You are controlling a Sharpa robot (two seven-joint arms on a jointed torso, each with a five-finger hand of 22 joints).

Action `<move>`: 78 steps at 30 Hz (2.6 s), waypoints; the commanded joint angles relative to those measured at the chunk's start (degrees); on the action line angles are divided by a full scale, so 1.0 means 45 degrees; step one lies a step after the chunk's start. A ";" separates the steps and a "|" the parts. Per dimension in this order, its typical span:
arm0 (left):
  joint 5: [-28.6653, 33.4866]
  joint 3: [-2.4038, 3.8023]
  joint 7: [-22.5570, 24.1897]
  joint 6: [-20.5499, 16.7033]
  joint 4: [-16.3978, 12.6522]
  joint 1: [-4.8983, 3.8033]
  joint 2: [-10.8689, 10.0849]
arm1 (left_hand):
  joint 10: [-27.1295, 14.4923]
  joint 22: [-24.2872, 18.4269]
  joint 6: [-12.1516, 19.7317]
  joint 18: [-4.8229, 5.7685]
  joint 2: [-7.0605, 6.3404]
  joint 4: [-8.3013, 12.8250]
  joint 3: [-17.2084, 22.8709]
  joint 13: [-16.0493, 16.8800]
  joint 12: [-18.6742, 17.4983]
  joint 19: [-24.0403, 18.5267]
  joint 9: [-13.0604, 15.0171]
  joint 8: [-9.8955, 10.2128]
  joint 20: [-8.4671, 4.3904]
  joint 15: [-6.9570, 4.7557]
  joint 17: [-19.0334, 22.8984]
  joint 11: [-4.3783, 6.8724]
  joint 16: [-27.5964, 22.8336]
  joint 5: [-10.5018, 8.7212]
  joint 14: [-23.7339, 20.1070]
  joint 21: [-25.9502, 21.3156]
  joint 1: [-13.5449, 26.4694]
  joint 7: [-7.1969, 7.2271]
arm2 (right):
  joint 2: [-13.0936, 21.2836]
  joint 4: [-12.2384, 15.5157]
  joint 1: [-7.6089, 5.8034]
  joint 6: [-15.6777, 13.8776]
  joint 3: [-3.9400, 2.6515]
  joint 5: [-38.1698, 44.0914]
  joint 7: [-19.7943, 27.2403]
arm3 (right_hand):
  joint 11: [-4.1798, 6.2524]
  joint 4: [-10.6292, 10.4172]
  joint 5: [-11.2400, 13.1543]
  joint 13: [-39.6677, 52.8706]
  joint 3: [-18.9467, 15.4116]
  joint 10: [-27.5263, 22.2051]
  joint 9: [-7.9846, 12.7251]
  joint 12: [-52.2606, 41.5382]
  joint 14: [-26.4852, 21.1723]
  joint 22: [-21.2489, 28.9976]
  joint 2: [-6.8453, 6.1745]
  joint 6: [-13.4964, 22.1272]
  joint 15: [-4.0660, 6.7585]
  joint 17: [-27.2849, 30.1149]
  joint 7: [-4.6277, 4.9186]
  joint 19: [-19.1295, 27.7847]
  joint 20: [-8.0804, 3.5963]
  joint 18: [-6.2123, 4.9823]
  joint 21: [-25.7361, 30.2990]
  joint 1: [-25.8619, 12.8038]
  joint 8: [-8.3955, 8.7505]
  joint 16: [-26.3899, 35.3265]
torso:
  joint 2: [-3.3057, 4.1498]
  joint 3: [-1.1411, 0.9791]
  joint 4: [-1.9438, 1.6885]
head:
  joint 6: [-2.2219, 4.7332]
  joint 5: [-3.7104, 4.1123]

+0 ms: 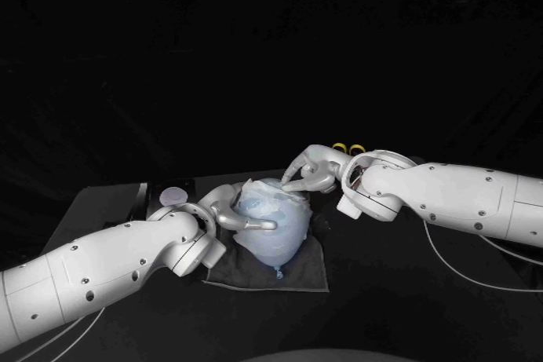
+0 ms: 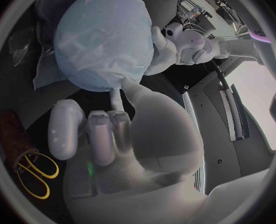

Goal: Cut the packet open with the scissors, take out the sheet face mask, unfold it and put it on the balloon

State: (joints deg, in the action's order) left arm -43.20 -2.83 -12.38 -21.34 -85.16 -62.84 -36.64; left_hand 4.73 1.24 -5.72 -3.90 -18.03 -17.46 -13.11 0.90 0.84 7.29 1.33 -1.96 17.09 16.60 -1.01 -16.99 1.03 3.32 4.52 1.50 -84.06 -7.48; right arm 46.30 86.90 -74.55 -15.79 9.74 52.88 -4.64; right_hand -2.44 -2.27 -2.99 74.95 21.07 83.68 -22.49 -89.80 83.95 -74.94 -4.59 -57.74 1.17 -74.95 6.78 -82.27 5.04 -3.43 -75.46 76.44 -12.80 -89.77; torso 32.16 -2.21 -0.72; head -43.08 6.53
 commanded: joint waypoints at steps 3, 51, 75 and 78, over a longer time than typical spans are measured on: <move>0.0005 0.0015 0.0011 0.0085 0.0001 -0.0017 0.0043 | -0.0062 -0.0015 -0.0047 0.0163 -0.0015 0.0023 -0.0011 -0.0020 -0.0013 -0.0099 0.0018 -0.0012 0.0016 -0.0023 0.0012 0.0052 -0.0046 -0.0053 -0.0114 -0.0076 -0.0147 -0.2209 | -0.0071 0.0122 0.0102 -0.0296 0.0019 0.1543 0.0001 | 0.0254 0.0381 0.0044 0.3345 0.0283 0.1405 -0.0107 -0.0044 0.1344 -0.1034 0.0124 -0.0741 0.0221 -0.3344 -0.0256 -0.0013 -0.0177 -0.0016 -0.0064 0.0392 -0.0304 -0.0051 | 0.0002 0.0007 -0.0003 | -0.0029 0.0014; -0.0132 -0.0002 -0.0048 0.0242 -0.0037 -0.0020 -0.0010 | -0.0106 -0.0012 -0.0031 0.0161 -0.0015 0.0022 -0.0010 -0.0026 -0.0019 -0.0097 0.0017 -0.0005 0.0013 -0.0022 0.0020 0.0060 -0.0055 -0.0050 -0.0160 -0.0073 -0.0235 -0.2208 | -0.0108 -0.0432 0.0189 -0.2341 0.0001 -0.0249 0.0250 | 0.0361 0.0717 0.0054 0.3345 0.1500 0.1405 -0.0655 -0.0044 0.1344 -0.1088 0.0433 -0.0168 0.0398 -0.3344 -0.0297 -0.0011 -0.0471 -0.0004 0.0033 -0.0829 -0.0658 -0.0051 | 0.0000 0.0003 -0.0006 | 0.0003 -0.0013; -0.0141 -0.0003 -0.0034 0.0284 -0.0036 -0.0020 -0.0003 | -0.0125 -0.0015 -0.0020 0.0158 -0.0014 0.0021 -0.0010 -0.0028 -0.0021 -0.0122 0.0016 0.0000 0.0012 -0.0022 0.0022 0.0061 -0.0058 -0.0051 -0.0180 -0.0075 -0.0273 -0.2208 | -0.0092 -0.0189 0.0278 -0.1296 0.0014 -0.0114 -0.0358 | -0.0315 -0.0642 0.0049 0.3345 -0.0167 0.1405 -0.0065 -0.0044 0.1344 -0.1103 -0.0329 0.1017 -0.0227 -0.3344 0.0421 0.0004 0.0139 -0.0024 0.0139 -0.1782 0.0681 -0.0051 | 0.0011 -0.0005 -0.0010 | 0.0022 0.0000; -0.0141 -0.0003 -0.0034 0.0294 -0.0042 -0.0020 -0.0009 | -0.0125 -0.0015 -0.0020 0.0158 -0.0014 0.0021 -0.0010 -0.0028 -0.0021 -0.0122 0.0016 0.0000 0.0012 -0.0022 0.0022 0.0061 -0.0058 -0.0051 -0.0180 -0.0075 -0.0273 -0.2208 | -0.0126 -0.0221 0.0285 -0.1305 0.0014 -0.0091 -0.0366 | -0.0308 -0.0594 0.0048 0.3345 -0.0124 0.1405 -0.0047 -0.0044 0.1344 -0.1116 -0.0221 0.0918 -0.0225 -0.3344 0.0413 -0.0004 0.0149 -0.0024 0.0130 -0.1582 0.0685 -0.0051 | 0.0011 -0.0006 -0.0008 | 0.0018 -0.0020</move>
State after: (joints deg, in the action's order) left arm -43.47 -2.84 -12.50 -20.80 -85.24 -62.90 -36.75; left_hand 4.53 1.24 -5.72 -3.91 -17.81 -17.46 -13.11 0.82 0.84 7.14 1.32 -1.96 17.24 16.60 -0.96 -16.79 1.03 3.32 4.11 1.50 -84.73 -7.48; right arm 45.84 85.96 -73.34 -22.28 9.79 51.52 -5.64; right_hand -2.50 -5.29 -2.56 74.95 20.40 83.03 -22.77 -89.80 84.02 -74.90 -5.51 -53.08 0.40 -74.95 8.67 -82.26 5.47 -3.39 -74.84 68.89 -9.89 -89.80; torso 32.21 -2.25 -0.75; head -42.93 6.55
